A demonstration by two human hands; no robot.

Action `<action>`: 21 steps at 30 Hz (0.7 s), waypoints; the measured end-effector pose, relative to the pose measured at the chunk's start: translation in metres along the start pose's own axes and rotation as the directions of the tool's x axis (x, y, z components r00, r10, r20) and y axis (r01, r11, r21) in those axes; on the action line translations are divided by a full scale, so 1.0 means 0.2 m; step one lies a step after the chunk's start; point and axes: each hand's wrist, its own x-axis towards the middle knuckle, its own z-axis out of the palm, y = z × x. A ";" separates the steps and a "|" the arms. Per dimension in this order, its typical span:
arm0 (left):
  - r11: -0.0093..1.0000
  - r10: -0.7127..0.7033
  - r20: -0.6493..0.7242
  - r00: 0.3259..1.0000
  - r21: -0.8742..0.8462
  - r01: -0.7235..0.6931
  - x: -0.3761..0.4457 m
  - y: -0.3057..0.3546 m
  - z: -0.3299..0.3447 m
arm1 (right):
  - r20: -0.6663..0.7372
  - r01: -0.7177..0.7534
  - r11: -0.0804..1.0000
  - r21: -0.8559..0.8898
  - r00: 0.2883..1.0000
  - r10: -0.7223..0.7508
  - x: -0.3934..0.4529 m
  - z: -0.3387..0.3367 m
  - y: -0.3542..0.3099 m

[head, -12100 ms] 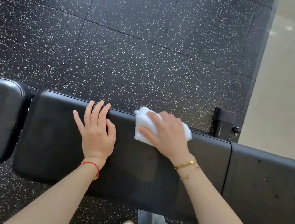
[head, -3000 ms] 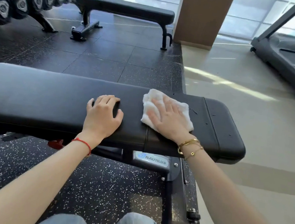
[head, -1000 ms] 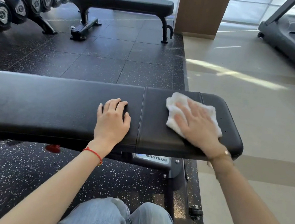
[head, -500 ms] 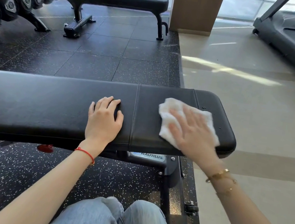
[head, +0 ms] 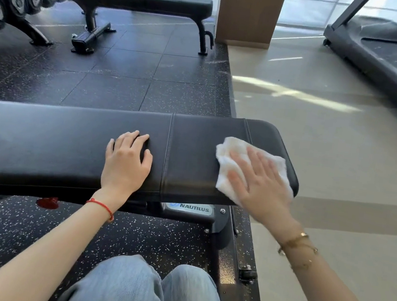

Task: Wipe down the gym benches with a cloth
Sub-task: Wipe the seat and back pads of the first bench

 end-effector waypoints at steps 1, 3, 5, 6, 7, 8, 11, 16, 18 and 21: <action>1.000 -0.003 0.000 1.000 -0.001 0.003 0.00 0.00 0.00 | 0.000 -0.048 0.999 -0.011 0.999 0.048 0.03 -0.01 0.05; 1.000 -0.005 -0.002 1.000 -0.001 0.005 0.00 0.01 0.00 | 0.009 -0.134 0.991 0.010 0.991 0.133 0.18 -0.02 0.13; 1.000 -0.010 -0.001 1.000 -0.005 0.010 0.00 0.01 0.00 | 0.034 -0.165 0.985 0.050 0.986 0.163 0.34 -0.02 0.14; 1.000 -0.012 0.000 1.000 -0.004 0.012 0.00 0.01 0.00 | 0.053 -0.157 0.986 0.062 0.987 0.154 0.40 -0.02 0.12; 1.000 -0.013 0.001 1.000 -0.004 0.013 0.00 0.01 0.00 | 0.071 -0.141 0.988 0.062 0.988 0.137 0.43 -0.01 0.08; 1.000 -0.013 0.001 1.000 -0.004 0.013 0.00 0.01 0.00 | 0.079 -0.119 0.992 0.051 0.990 0.115 0.44 -0.01 0.04; 1.000 -0.010 -0.010 1.000 -0.011 0.010 0.00 0.01 -0.01 | 0.095 -0.018 1.000 0.020 0.995 0.016 0.33 0.00 -0.07; 1.000 -0.004 -0.006 1.000 -0.010 0.003 0.00 0.00 -0.01 | 0.085 0.152 0.985 0.076 0.984 -0.158 0.00 0.00 -0.15; 1.000 -0.001 -0.005 1.000 -0.007 0.001 0.01 0.00 -0.01 | 0.069 0.109 0.991 0.073 0.991 -0.114 -0.01 0.00 -0.09; 1.000 0.006 -0.001 1.000 0.001 -0.006 0.01 0.00 -0.02 | 0.074 0.039 0.997 0.064 0.996 -0.043 0.15 0.00 -0.03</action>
